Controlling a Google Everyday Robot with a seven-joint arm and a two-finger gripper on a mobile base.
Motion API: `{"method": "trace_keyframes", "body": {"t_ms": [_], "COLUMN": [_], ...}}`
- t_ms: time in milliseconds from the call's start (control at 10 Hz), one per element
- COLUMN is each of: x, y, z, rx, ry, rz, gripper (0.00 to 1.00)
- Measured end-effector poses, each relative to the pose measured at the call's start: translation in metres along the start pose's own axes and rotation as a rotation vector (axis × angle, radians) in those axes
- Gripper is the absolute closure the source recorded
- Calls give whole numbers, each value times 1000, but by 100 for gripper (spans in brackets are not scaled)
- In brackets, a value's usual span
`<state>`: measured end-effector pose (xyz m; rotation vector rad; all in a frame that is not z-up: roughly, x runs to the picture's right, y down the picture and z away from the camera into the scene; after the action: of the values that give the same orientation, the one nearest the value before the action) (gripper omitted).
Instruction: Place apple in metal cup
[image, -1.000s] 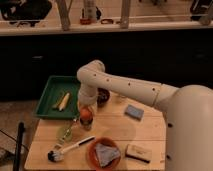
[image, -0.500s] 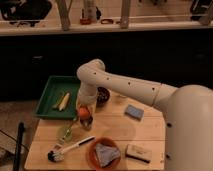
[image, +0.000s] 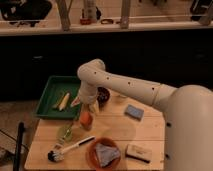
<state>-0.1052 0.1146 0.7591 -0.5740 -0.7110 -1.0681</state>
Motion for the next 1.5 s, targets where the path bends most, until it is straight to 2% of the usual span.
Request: {"method": "trace_keyframes", "body": {"t_ms": [500,1500], "x": [0,12], "y": [5,4], "z": [0,-1], "rx": [11,9], "ry": [-18,-15], "rz": [-3,8], "gripper": [20,20]}}
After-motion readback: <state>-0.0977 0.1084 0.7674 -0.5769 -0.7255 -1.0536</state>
